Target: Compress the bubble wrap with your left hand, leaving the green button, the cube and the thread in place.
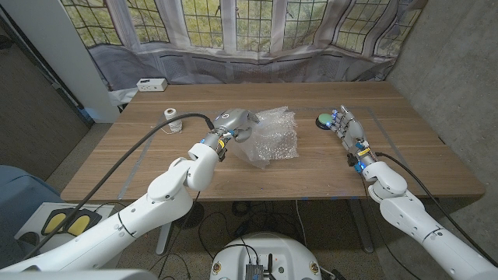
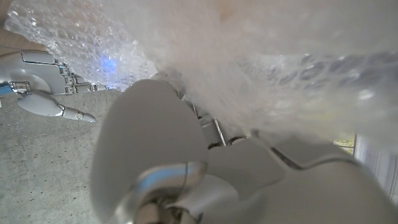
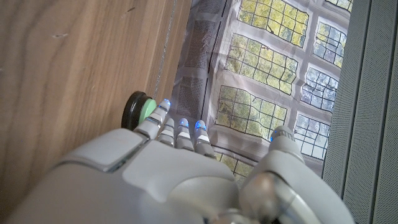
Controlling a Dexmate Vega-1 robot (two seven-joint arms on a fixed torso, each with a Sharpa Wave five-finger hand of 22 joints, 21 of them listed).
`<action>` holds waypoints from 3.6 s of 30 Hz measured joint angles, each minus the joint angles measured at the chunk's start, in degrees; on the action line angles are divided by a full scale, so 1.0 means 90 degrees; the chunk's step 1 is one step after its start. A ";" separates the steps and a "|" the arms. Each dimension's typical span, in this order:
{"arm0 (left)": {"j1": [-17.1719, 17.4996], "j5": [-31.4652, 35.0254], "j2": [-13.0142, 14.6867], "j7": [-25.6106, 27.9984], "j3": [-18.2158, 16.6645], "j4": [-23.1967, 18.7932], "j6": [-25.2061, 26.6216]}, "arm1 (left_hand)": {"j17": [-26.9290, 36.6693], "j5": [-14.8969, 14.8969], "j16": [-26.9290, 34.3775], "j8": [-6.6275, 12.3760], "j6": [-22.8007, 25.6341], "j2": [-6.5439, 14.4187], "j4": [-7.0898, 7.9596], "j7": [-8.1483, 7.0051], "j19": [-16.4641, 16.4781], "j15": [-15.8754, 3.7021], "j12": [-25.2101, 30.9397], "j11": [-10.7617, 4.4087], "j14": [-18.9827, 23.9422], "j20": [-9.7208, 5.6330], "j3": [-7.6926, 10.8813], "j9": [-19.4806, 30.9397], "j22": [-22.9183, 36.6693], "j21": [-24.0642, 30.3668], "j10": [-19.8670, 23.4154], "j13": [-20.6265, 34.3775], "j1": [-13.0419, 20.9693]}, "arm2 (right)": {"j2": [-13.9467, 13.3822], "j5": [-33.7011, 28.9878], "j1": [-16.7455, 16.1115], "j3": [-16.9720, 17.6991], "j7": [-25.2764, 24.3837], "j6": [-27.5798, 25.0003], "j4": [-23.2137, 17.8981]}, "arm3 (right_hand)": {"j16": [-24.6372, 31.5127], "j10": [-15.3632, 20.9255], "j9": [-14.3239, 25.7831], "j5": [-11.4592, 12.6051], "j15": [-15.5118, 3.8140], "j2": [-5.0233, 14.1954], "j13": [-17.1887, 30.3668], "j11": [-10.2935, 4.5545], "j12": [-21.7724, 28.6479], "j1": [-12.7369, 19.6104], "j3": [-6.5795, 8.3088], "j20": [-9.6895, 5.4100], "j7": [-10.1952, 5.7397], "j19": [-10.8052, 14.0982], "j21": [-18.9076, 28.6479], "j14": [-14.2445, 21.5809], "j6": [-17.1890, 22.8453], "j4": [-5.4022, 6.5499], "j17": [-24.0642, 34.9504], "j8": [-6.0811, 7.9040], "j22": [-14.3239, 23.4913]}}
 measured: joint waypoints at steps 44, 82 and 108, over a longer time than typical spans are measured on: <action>0.0308 -0.0476 -0.0088 0.0565 -0.0238 0.0009 -0.0283 | 0.0769 0.0139 0.1134 0.0794 0.2087 -0.0546 0.0044 0.0088 0.1256 0.0266 0.0899 -0.0153 0.1539 -0.0972 0.0170 0.0603 0.0005 0.1738 0.1551 0.1440 0.1451 | -0.0064 -0.0116 -0.0178 0.0033 -0.0214 -0.0013 -0.0300 | 0.0000 0.0000 0.0000 0.0000 0.0000 0.0000 0.0000 0.0000 0.0000 0.0000 0.0000 0.0000 0.0000 0.0000 0.0000 0.0000 0.0000 0.0000 0.0000 0.0000 0.0000; -0.0084 -0.0261 0.0016 0.0160 -0.0058 0.0110 -0.0052 | 0.0142 0.0066 -0.0051 -0.0264 0.0224 -0.0291 0.0321 -0.0252 0.0165 -0.0102 -0.0448 -0.0251 0.0506 -0.0144 0.0211 0.0380 -0.0028 0.1200 0.0403 0.0510 -0.0724 | 0.0039 -0.0074 -0.0027 -0.0005 -0.0183 -0.0045 -0.0079 | 0.0000 0.0000 0.0000 0.0000 0.0000 0.0025 0.0000 0.0000 0.0000 0.0025 0.0000 0.0000 0.0000 0.0000 0.0000 0.0000 0.0000 0.0000 0.0000 0.0000 0.0000; -0.0188 -0.0494 0.0135 0.0054 -0.0132 0.0330 -0.0399 | 0.0161 -0.0027 -0.0081 -0.0362 0.0167 -0.0226 0.0246 -0.0213 -0.0083 -0.0053 -0.0472 -0.0205 0.0348 -0.0053 0.0242 0.0292 -0.0027 0.1059 0.0290 0.0332 -0.0788 | 0.0089 -0.0099 0.0081 -0.0086 -0.0190 -0.0084 -0.0019 | 0.0000 0.0000 0.0000 0.0000 0.0000 0.0025 0.0000 0.0000 0.0000 0.0025 0.0000 0.0000 0.0000 0.0000 0.0000 0.0000 0.0000 0.0000 -0.0001 0.0000 0.0000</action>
